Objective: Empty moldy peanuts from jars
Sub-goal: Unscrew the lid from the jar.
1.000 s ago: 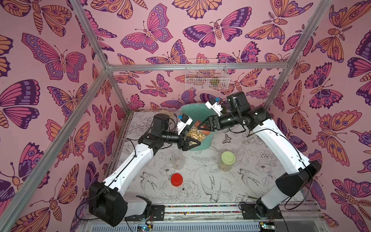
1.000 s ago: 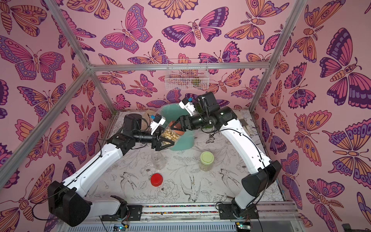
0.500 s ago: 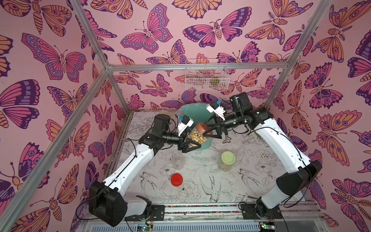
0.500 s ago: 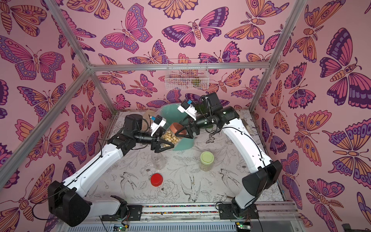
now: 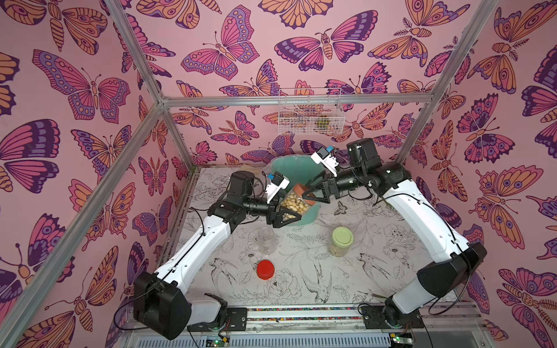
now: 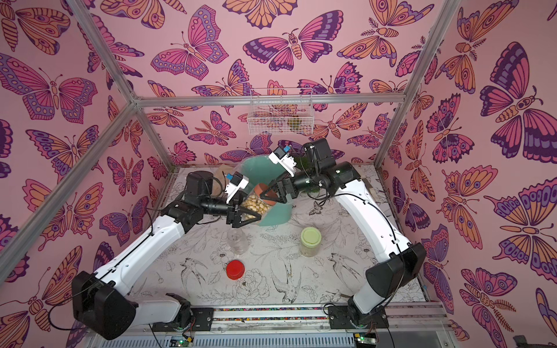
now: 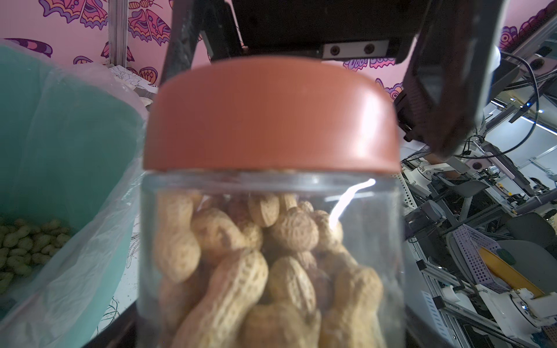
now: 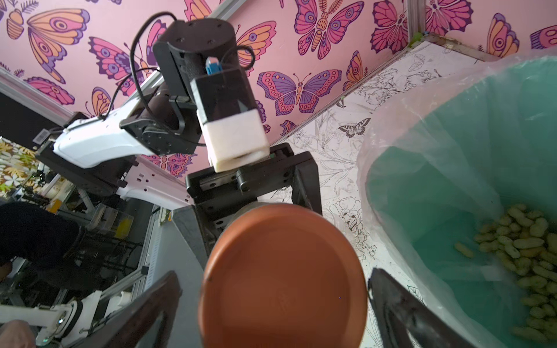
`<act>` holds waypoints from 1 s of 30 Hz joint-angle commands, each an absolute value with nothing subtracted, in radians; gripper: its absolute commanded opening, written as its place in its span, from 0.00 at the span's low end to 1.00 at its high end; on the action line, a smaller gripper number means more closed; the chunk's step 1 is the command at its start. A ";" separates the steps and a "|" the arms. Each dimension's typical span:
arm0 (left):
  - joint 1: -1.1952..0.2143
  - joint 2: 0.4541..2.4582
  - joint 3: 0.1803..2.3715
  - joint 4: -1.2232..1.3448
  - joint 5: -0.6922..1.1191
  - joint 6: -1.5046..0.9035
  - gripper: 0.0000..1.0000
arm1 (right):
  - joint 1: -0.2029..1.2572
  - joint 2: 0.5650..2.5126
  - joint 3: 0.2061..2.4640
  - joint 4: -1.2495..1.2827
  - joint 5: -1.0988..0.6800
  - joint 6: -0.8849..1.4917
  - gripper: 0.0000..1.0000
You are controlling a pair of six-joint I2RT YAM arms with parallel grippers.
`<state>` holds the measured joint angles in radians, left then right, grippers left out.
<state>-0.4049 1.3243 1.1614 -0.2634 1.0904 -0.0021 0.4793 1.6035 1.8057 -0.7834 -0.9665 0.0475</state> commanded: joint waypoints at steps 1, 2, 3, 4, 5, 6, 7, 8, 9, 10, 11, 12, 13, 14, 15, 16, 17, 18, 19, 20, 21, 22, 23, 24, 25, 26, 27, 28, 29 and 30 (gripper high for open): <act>-0.397 1.299 1.171 -0.222 1.115 0.000 0.00 | 0.485 1.546 1.804 -0.714 -0.915 0.225 0.99; -0.397 1.298 1.171 -0.221 1.116 0.001 0.00 | 0.485 1.544 1.804 -0.715 -0.898 0.247 0.99; -0.397 1.297 1.171 -0.221 1.114 0.001 0.00 | 0.485 1.544 1.807 -0.721 -0.880 0.270 0.99; -0.397 1.298 1.171 -0.221 1.114 0.002 0.00 | 0.485 1.549 1.818 -0.742 -0.856 0.292 0.99; -0.397 1.297 1.171 -0.221 1.112 0.002 0.00 | 0.485 1.556 1.833 -0.772 -0.842 0.304 0.99; -0.397 1.298 1.172 -0.221 1.110 0.003 0.00 | 0.484 1.565 1.857 -0.815 -0.819 0.317 0.99; -0.397 1.297 1.173 -0.221 1.109 0.005 0.00 | 0.485 1.595 1.885 -0.866 -0.791 0.330 0.99; -0.397 1.297 1.172 -0.221 1.106 0.007 0.00 | 0.486 1.612 1.908 -0.911 -0.772 0.336 0.99; -0.397 1.297 1.172 -0.221 1.104 0.007 0.00 | 0.489 1.626 1.931 -0.958 -0.758 0.337 0.99; -0.397 1.297 1.170 -0.221 1.100 0.008 0.00 | 0.493 1.634 1.946 -0.990 -0.745 0.343 0.99; -0.397 1.296 1.169 -0.221 1.099 0.009 0.00 | 0.499 1.635 1.949 -1.006 -0.732 0.352 0.99; -0.397 1.299 1.169 -0.221 1.098 0.009 0.00 | 0.503 1.634 1.949 -1.015 -0.720 0.362 0.99; -0.397 1.299 1.168 -0.221 1.097 0.009 0.00 | 0.509 1.632 1.946 -1.019 -0.712 0.373 0.99; -0.397 1.299 1.169 -0.221 1.097 0.011 0.00 | 0.512 1.631 1.942 -1.020 -0.705 0.381 0.99; -0.397 1.302 1.169 -0.221 1.095 0.012 0.00 | 0.517 1.630 1.938 -1.017 -0.703 0.389 0.99; -0.397 1.303 1.169 -0.221 1.093 0.011 0.00 | 0.521 1.630 1.935 -1.018 -0.700 0.395 0.99; -0.397 1.303 1.168 -0.221 1.091 0.011 0.00 | 0.528 1.633 1.933 -1.018 -0.697 0.400 0.99; -0.397 1.305 1.170 -0.221 1.089 0.011 0.00 | 0.534 1.632 1.932 -1.016 -0.696 0.407 0.99; -0.397 1.304 1.170 -0.221 1.087 0.010 0.00 | 0.539 1.635 1.930 -1.011 -0.698 0.414 0.99; -0.397 1.305 1.169 -0.221 1.086 0.009 0.00 | 0.542 1.634 1.927 -1.003 -0.701 0.419 0.99; -0.397 1.305 1.170 -0.220 1.086 0.010 0.00 | 0.547 1.631 1.920 -0.992 -0.704 0.425 0.99; -0.397 1.305 1.169 -0.222 1.084 0.010 0.00 | 0.548 1.629 1.915 -0.980 -0.708 0.430 0.99; -0.397 1.305 1.168 -0.221 1.084 0.009 0.00 | 0.551 1.629 1.912 -0.973 -0.710 0.433 0.99; -0.397 1.305 1.168 -0.221 1.085 0.009 0.00 | 0.553 1.629 1.911 -0.969 -0.712 0.434 0.99; -0.397 1.305 1.167 -0.220 1.085 0.008 0.00 | 0.554 1.630 1.911 -0.965 -0.714 0.434 0.99; -0.397 1.306 1.167 -0.221 1.085 0.008 0.00 | 0.553 1.632 1.910 -0.961 -0.714 0.434 0.99; -0.397 1.308 1.167 -0.221 1.085 0.008 0.00 | 0.554 1.634 1.908 -0.955 -0.716 0.434 0.99; -0.397 1.307 1.168 -0.221 1.085 0.008 0.00 | 0.555 1.636 1.908 -0.947 -0.721 0.434 1.00; -0.397 1.307 1.169 -0.221 1.085 0.008 0.00 | 0.555 1.638 1.906 -0.940 -0.721 0.435 0.99; -0.397 1.309 1.168 -0.221 1.086 0.008 0.00 | 0.555 1.641 1.908 -0.932 -0.723 0.437 0.97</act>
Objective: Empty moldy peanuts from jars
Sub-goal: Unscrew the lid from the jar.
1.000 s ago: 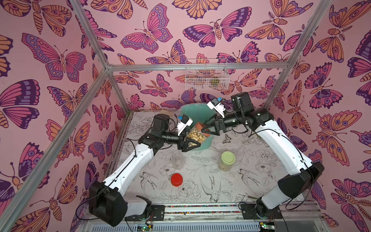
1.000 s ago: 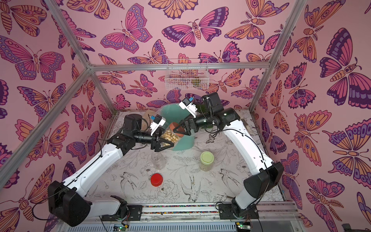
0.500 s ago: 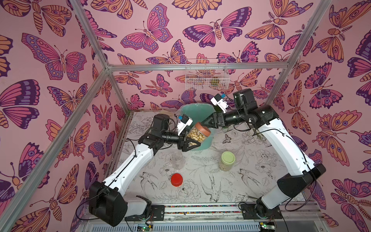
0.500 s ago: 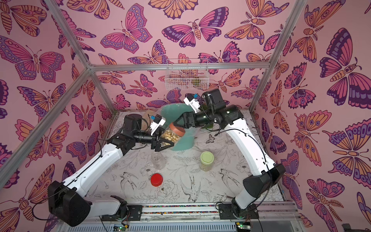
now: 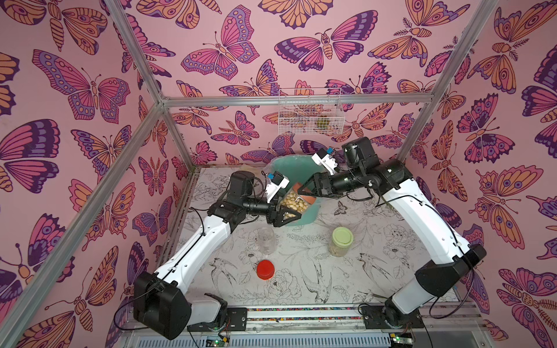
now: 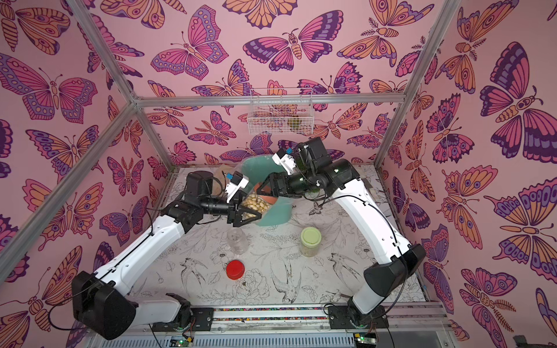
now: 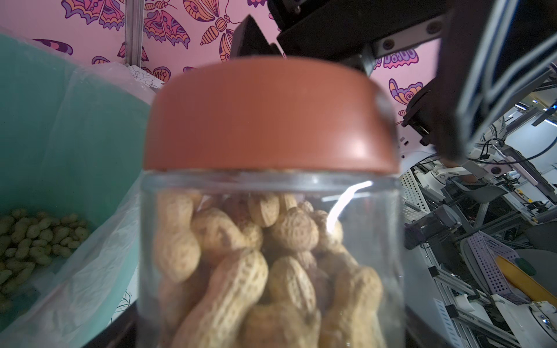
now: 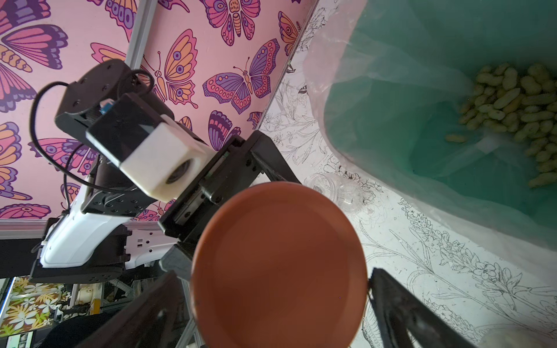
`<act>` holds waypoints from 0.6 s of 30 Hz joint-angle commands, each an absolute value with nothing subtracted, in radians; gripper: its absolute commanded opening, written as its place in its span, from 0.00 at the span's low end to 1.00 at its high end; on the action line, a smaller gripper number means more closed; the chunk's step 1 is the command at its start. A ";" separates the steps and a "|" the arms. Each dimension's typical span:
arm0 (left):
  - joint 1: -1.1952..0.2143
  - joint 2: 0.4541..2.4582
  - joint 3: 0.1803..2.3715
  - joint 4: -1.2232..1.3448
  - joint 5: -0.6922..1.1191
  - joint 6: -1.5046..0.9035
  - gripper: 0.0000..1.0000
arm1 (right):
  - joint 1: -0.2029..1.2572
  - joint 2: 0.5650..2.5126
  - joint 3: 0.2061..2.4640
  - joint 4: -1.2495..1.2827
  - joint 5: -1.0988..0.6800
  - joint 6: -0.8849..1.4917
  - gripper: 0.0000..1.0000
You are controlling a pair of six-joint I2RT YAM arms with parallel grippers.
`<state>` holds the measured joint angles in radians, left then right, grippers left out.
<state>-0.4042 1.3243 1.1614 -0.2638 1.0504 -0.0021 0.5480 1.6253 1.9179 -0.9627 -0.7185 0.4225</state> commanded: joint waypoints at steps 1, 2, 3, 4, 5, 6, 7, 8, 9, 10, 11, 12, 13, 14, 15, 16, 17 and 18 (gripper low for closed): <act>-0.397 1.308 1.169 -0.221 1.086 0.007 0.00 | 0.555 1.646 1.909 -0.927 -0.725 0.439 0.95; -0.397 1.307 1.169 -0.221 1.087 0.007 0.00 | 0.557 1.649 1.912 -0.921 -0.728 0.438 0.93; -0.397 1.308 1.168 -0.222 1.088 0.005 0.00 | 0.556 1.652 1.913 -0.915 -0.735 0.439 0.90; -0.397 1.308 1.167 -0.222 1.091 0.005 0.00 | 0.558 1.655 1.914 -0.911 -0.740 0.437 0.89; -0.397 1.309 1.167 -0.222 1.091 0.003 0.00 | 0.561 1.659 1.917 -0.910 -0.748 0.435 0.86; -0.397 1.308 1.165 -0.222 1.091 0.003 0.00 | 0.563 1.664 1.918 -0.910 -0.754 0.429 0.83; -0.397 1.308 1.166 -0.223 1.092 0.003 0.00 | 0.564 1.668 1.917 -0.910 -0.760 0.423 0.81; -0.397 1.308 1.167 -0.222 1.094 0.003 0.00 | 0.565 1.672 1.915 -0.913 -0.767 0.415 0.79; -0.397 1.309 1.167 -0.222 1.094 0.002 0.00 | 0.566 1.677 1.914 -0.916 -0.775 0.404 0.77; -0.397 1.310 1.169 -0.224 1.095 0.002 0.00 | 0.566 1.679 1.916 -0.922 -0.779 0.393 0.76; -0.397 1.309 1.173 -0.229 1.099 0.003 0.00 | 0.566 1.682 1.916 -0.929 -0.782 0.376 0.75; -0.397 1.308 1.174 -0.234 1.103 0.005 0.00 | 0.565 1.684 1.915 -0.936 -0.788 0.353 0.73; -0.397 1.306 1.174 -0.236 1.106 0.006 0.00 | 0.563 1.683 1.916 -0.938 -0.796 0.330 0.70; -0.396 1.305 1.175 -0.239 1.110 0.006 0.00 | 0.559 1.679 1.912 -0.934 -0.814 0.297 0.68; -0.396 1.308 1.174 -0.242 1.117 0.006 0.00 | 0.553 1.673 1.901 -0.921 -0.840 0.263 0.65; -0.394 1.309 1.175 -0.243 1.122 0.007 0.00 | 0.544 1.665 1.886 -0.905 -0.859 0.243 0.64; -0.394 1.310 1.175 -0.245 1.126 0.006 0.00 | 0.529 1.657 1.869 -0.881 -0.886 0.219 0.61; -0.393 1.311 1.175 -0.248 1.128 0.007 0.00 | 0.510 1.650 1.853 -0.857 -0.918 0.199 0.57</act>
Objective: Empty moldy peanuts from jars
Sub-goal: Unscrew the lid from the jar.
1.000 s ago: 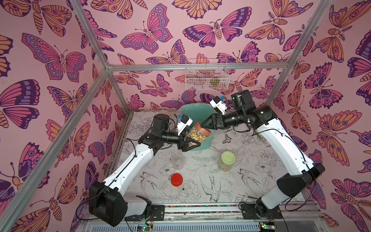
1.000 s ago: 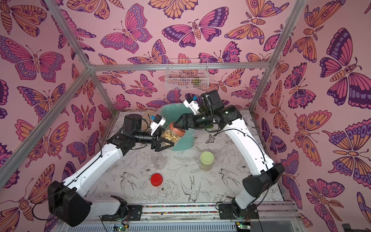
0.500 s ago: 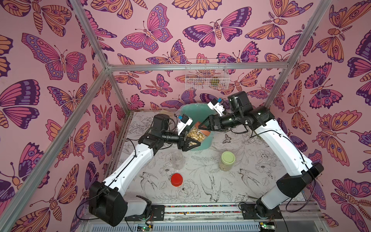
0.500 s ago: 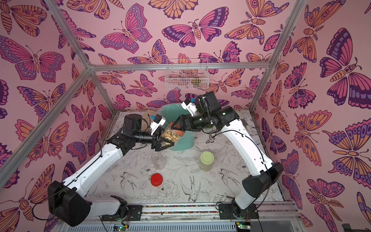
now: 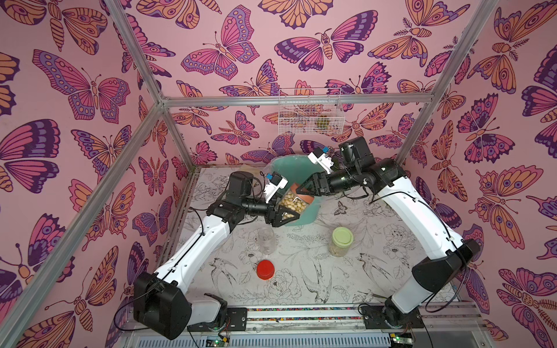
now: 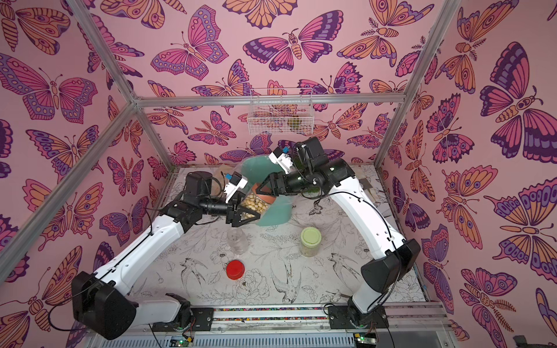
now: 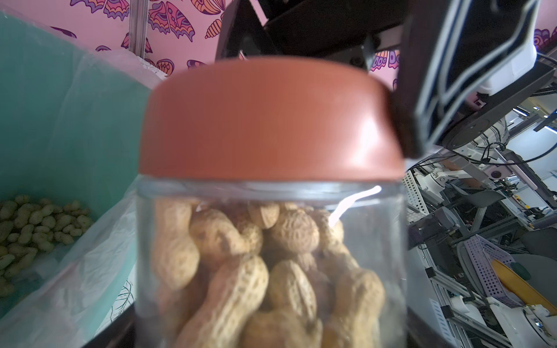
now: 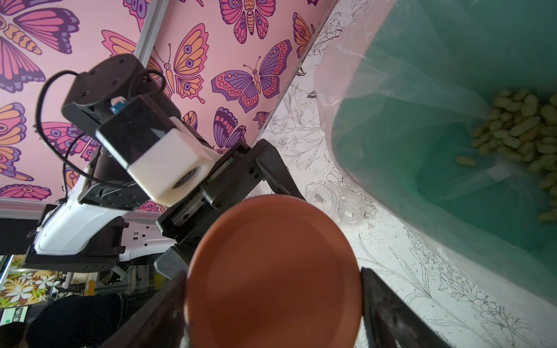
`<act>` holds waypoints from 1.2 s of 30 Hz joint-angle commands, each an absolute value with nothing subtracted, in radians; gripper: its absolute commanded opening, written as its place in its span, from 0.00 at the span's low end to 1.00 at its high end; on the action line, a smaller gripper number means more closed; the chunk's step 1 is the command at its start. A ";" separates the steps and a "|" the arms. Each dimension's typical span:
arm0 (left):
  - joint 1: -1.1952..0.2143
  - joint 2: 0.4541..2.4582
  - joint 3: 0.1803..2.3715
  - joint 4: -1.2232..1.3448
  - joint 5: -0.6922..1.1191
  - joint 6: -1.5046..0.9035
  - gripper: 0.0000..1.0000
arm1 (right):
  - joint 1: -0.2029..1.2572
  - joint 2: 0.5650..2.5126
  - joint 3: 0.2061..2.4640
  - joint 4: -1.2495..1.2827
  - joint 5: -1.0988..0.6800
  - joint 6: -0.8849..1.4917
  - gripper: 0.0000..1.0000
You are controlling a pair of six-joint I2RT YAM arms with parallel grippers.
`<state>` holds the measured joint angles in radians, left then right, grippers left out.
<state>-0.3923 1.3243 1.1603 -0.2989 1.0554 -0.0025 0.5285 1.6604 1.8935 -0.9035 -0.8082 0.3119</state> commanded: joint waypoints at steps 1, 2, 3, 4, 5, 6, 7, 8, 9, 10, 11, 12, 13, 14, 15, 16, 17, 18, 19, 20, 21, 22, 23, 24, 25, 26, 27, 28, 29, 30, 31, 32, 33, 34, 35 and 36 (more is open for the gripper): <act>-0.393 1.311 1.176 -0.251 1.131 0.006 0.00 | 0.492 1.646 1.843 -0.837 -0.942 0.183 0.55; -0.391 1.312 1.177 -0.257 1.135 0.007 0.00 | 0.474 1.640 1.837 -0.822 -0.962 0.165 0.51; -0.391 1.310 1.180 -0.263 1.139 0.009 0.00 | 0.457 1.635 1.833 -0.810 -0.984 0.136 0.46; -0.391 1.310 1.180 -0.267 1.142 0.012 0.00 | 0.448 1.630 1.832 -0.808 -1.002 0.098 0.45; -0.389 1.308 1.181 -0.271 1.144 0.014 0.00 | 0.443 1.624 1.832 -0.809 -1.019 0.053 0.45; -0.390 1.308 1.181 -0.274 1.146 0.014 0.00 | 0.442 1.619 1.832 -0.816 -1.034 0.006 0.45; -0.388 1.308 1.182 -0.276 1.147 0.014 0.00 | 0.440 1.614 1.832 -0.822 -1.049 -0.035 0.45; -0.388 1.310 1.181 -0.278 1.148 0.014 0.00 | 0.440 1.609 1.830 -0.826 -1.064 -0.077 0.45; -0.388 1.310 1.181 -0.278 1.151 0.014 0.00 | 0.441 1.604 1.827 -0.830 -1.072 -0.106 0.45; -0.388 1.310 1.183 -0.278 1.152 0.014 0.00 | 0.440 1.603 1.824 -0.831 -1.074 -0.126 0.45; -0.388 1.311 1.183 -0.276 1.153 0.013 0.00 | 0.441 1.604 1.824 -0.836 -1.072 -0.145 0.45; -0.388 1.311 1.185 -0.277 1.155 0.013 0.00 | 0.440 1.605 1.824 -0.843 -1.068 -0.161 0.44; -0.388 1.311 1.186 -0.278 1.156 0.015 0.00 | 0.440 1.607 1.824 -0.849 -1.065 -0.173 0.44; -0.387 1.312 1.187 -0.277 1.160 0.014 0.00 | 0.439 1.611 1.824 -0.859 -1.068 -0.191 0.44; -0.387 1.315 1.188 -0.278 1.164 0.014 0.00 | 0.439 1.614 1.822 -0.870 -1.072 -0.214 0.44; -0.387 1.316 1.190 -0.278 1.166 0.012 0.00 | 0.439 1.616 1.819 -0.874 -1.071 -0.227 0.45; -0.387 1.316 1.192 -0.278 1.167 0.012 0.00 | 0.439 1.619 1.817 -0.877 -1.071 -0.233 0.53; -0.387 1.316 1.192 -0.277 1.167 0.014 0.00 | 0.439 1.621 1.815 -0.878 -1.071 -0.233 0.63; -0.387 1.316 1.192 -0.278 1.167 0.014 0.00 | 0.439 1.623 1.813 -0.872 -1.069 -0.218 0.69; -0.387 1.315 1.192 -0.278 1.165 0.014 0.00 | 0.439 1.624 1.812 -0.855 -1.068 -0.178 0.77; -0.387 1.313 1.193 -0.277 1.163 0.016 0.00 | 0.439 1.627 1.814 -0.838 -1.066 -0.131 0.87; -0.387 1.311 1.192 -0.278 1.160 0.015 0.00 | 0.439 1.630 1.817 -0.824 -1.066 -0.088 0.94; -0.387 1.310 1.193 -0.278 1.158 0.017 0.00 | 0.440 1.633 1.823 -0.815 -1.061 -0.048 0.99; -0.387 1.308 1.193 -0.278 1.156 0.018 0.00 | 0.439 1.638 1.832 -0.815 -1.052 -0.014 0.99; -0.387 1.308 1.192 -0.278 1.155 0.018 0.00 | 0.439 1.642 1.840 -0.817 -1.042 0.017 0.99; -0.387 1.306 1.192 -0.278 1.155 0.018 0.00 | 0.439 1.648 1.848 -0.822 -1.031 0.049 0.99; -0.387 1.305 1.192 -0.277 1.153 0.019 0.00 | 0.439 1.651 1.854 -0.828 -1.019 0.077 0.99; -0.387 1.304 1.193 -0.278 1.153 0.020 0.00 | 0.439 1.655 1.861 -0.838 -1.006 0.111 0.99; -0.387 1.305 1.192 -0.278 1.151 0.020 0.00 | 0.439 1.658 1.869 -0.848 -0.986 0.144 0.99; -0.387 1.303 1.192 -0.277 1.148 0.021 0.00 | 0.439 1.660 1.876 -0.860 -0.968 0.174 0.99; -0.387 1.303 1.193 -0.278 1.147 0.021 0.00 | 0.439 1.664 1.886 -0.879 -0.950 0.202 0.99; -0.387 1.302 1.195 -0.278 1.144 0.023 0.00 | 0.440 1.665 1.902 -0.906 -0.919 0.235 0.99; -0.387 1.300 1.194 -0.277 1.143 0.024 0.00 | 0.442 1.666 1.913 -0.927 -0.896 0.260 0.99; -0.387 1.300 1.192 -0.278 1.139 0.025 0.00 | 0.443 1.667 1.926 -0.951 -0.871 0.286 0.99; -0.387 1.299 1.192 -0.277 1.136 0.026 0.00 | 0.446 1.670 1.940 -0.981 -0.840 0.305 0.99; -0.387 1.299 1.193 -0.278 1.134 0.026 0.00 | 0.448 1.673 1.955 -1.010 -0.819 0.323 0.99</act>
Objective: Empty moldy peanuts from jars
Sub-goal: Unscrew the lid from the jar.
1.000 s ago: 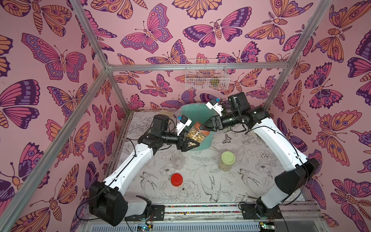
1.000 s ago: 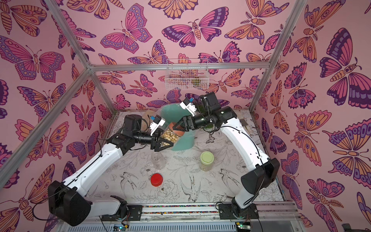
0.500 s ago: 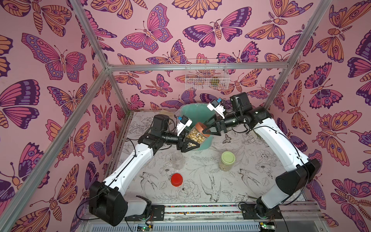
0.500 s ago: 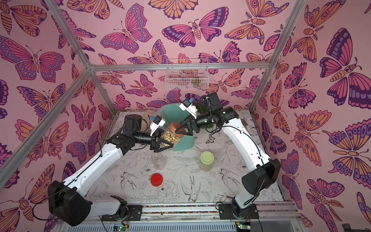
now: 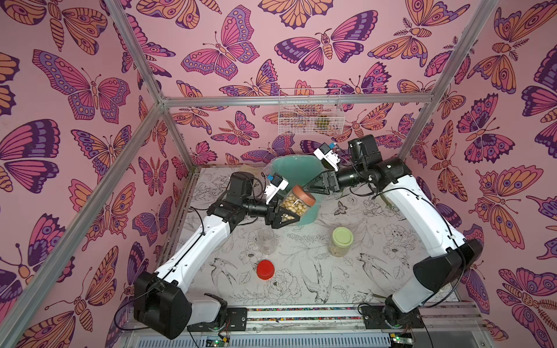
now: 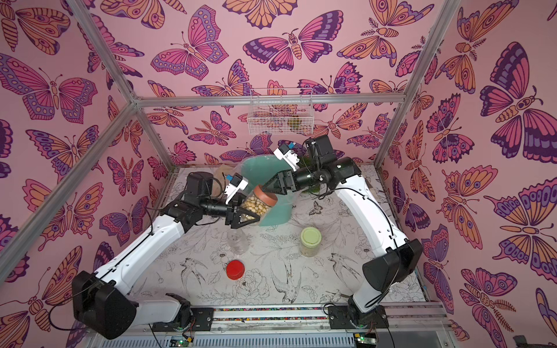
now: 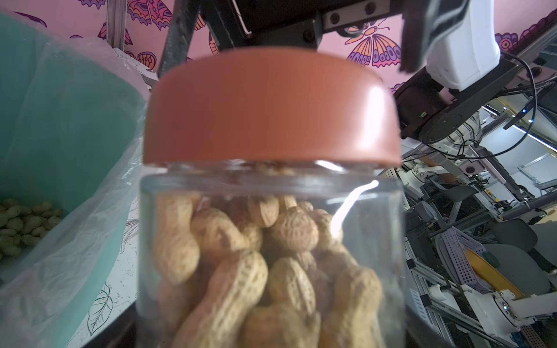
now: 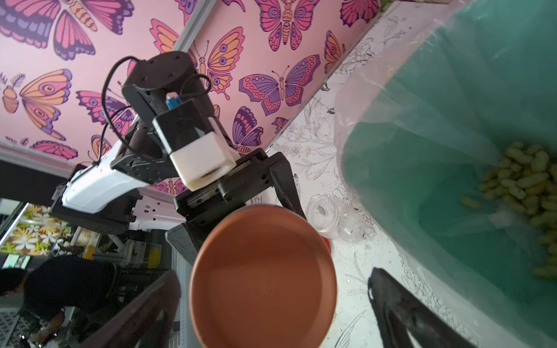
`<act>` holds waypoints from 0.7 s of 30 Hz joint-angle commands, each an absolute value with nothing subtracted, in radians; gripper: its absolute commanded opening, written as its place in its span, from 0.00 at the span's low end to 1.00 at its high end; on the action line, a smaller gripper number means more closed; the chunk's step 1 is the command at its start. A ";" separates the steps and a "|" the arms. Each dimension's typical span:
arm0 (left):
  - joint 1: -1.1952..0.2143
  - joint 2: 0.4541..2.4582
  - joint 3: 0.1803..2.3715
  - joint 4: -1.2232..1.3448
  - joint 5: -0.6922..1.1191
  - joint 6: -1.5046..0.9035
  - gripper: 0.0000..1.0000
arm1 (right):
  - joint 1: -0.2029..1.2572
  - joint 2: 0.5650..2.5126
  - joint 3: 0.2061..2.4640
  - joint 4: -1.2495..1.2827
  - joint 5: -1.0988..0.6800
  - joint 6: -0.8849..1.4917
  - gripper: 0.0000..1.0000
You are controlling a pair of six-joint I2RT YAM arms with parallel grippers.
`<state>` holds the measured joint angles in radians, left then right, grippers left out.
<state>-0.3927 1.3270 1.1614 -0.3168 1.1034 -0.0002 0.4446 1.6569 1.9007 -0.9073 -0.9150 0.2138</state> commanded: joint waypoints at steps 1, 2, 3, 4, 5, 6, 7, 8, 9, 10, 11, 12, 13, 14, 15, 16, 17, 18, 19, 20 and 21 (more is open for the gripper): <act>-0.387 1.299 1.192 -0.277 1.132 0.028 0.00 | 0.449 1.682 1.974 -1.047 -0.791 0.348 0.99; -0.387 1.303 1.193 -0.278 1.129 0.029 0.00 | 0.451 1.695 1.998 -1.088 -0.772 0.369 0.99; -0.387 1.302 1.194 -0.278 1.128 0.029 0.00 | 0.454 1.706 2.021 -1.122 -0.759 0.382 0.99; -0.387 1.303 1.195 -0.278 1.124 0.029 0.00 | 0.461 1.718 2.042 -1.153 -0.744 0.390 0.99; -0.387 1.302 1.195 -0.278 1.122 0.031 0.00 | 0.469 1.726 2.061 -1.176 -0.726 0.398 0.99; -0.387 1.302 1.195 -0.277 1.119 0.031 0.00 | 0.476 1.726 2.069 -1.180 -0.712 0.412 0.99; -0.387 1.302 1.194 -0.278 1.118 0.031 0.00 | 0.483 1.725 2.071 -1.176 -0.702 0.431 0.99; -0.387 1.301 1.195 -0.278 1.115 0.032 0.00 | 0.490 1.724 2.072 -1.168 -0.699 0.448 0.99; -0.387 1.300 1.192 -0.278 1.111 0.032 0.00 | 0.495 1.723 2.072 -1.162 -0.695 0.465 0.99; -0.387 1.300 1.192 -0.278 1.109 0.032 0.00 | 0.502 1.724 2.072 -1.157 -0.687 0.481 0.99; -0.386 1.299 1.192 -0.278 1.109 0.034 0.00 | 0.509 1.726 2.074 -1.157 -0.673 0.492 0.99; -0.387 1.298 1.191 -0.278 1.108 0.035 0.00 | 0.516 1.728 2.074 -1.160 -0.660 0.498 0.99; -0.387 1.299 1.191 -0.278 1.106 0.035 0.00 | 0.523 1.729 2.073 -1.160 -0.651 0.508 0.99; -0.387 1.299 1.192 -0.278 1.106 0.035 0.00 | 0.528 1.731 2.070 -1.151 -0.652 0.525 0.99; -0.387 1.299 1.190 -0.277 1.106 0.036 0.00 | 0.537 1.729 2.067 -1.138 -0.656 0.536 0.99; -0.387 1.299 1.190 -0.278 1.106 0.037 0.00 | 0.547 1.727 2.066 -1.124 -0.654 0.547 0.99; -0.387 1.302 1.190 -0.279 1.106 0.038 0.00 | 0.555 1.727 2.067 -1.111 -0.649 0.558 0.99; -0.387 1.303 1.190 -0.278 1.106 0.039 0.00 | 0.562 1.726 2.068 -1.101 -0.649 0.566 0.99; -0.388 1.303 1.190 -0.280 1.106 0.040 0.00 | 0.566 1.728 2.070 -1.093 -0.649 0.573 0.99; -0.387 1.304 1.189 -0.280 1.106 0.041 0.00 | 0.567 1.732 2.074 -1.092 -0.649 0.576 0.99; -0.387 1.303 1.188 -0.281 1.105 0.041 0.00 | 0.568 1.732 2.077 -1.089 -0.649 0.579 0.99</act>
